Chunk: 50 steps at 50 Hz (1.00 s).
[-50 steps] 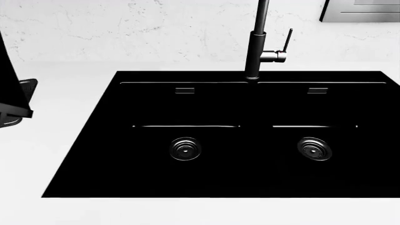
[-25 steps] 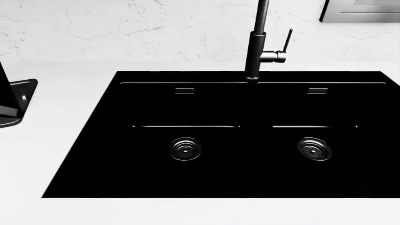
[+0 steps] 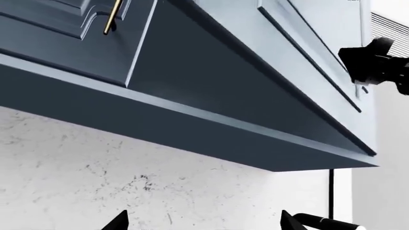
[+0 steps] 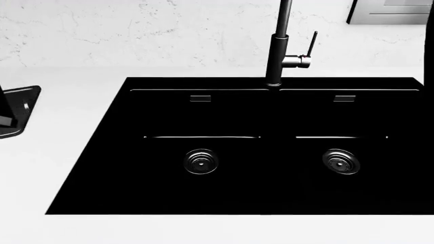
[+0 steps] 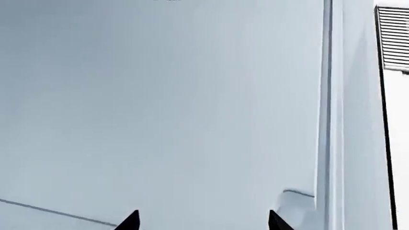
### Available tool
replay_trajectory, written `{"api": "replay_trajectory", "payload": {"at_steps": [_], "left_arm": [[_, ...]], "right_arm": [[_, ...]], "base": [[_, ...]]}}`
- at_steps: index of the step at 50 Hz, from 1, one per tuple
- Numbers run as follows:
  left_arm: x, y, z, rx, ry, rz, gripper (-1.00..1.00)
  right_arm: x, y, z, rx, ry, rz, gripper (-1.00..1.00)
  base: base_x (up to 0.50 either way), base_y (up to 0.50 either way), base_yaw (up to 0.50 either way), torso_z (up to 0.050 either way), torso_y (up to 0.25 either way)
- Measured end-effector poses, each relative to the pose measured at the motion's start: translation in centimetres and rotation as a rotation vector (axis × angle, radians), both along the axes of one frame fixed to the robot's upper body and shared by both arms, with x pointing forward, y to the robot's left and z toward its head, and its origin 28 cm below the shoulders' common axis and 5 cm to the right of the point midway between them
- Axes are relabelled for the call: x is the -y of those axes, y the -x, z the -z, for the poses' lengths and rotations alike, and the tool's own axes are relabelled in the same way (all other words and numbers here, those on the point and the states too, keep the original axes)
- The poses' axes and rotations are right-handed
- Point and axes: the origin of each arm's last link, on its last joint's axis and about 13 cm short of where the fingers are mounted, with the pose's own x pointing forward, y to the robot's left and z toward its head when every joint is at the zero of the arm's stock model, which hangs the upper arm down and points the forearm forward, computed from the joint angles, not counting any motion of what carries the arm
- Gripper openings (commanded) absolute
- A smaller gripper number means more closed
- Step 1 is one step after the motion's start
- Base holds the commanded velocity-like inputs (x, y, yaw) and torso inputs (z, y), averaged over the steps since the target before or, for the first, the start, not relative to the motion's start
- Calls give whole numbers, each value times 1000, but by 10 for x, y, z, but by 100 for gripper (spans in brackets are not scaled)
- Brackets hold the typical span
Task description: Pick the kettle from the counter and place it on the tray. Then pick the mug from the cabinet and place it on the tray. Then close the cabinet doors.
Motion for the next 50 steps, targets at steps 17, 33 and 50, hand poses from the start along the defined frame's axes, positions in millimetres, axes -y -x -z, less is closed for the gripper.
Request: {"api": "replay_trajectory", "payload": {"at_steps": [17,33,50], "left_arm": [[-3,-1,3,-6,13,-10,100],[-3,0,3,-2,20,-13,100],[-4,0,4,-4,25,-16,100]], "right_arm": [[-28,-22,31,55,298,372,100],[-41,-47,66,45,559,694,100],[-38,-43,60,-33,456,597,100]], "base": [[3,1,1,0,0],[3,0,0,0,0],[7,0,0,0,0]]}}
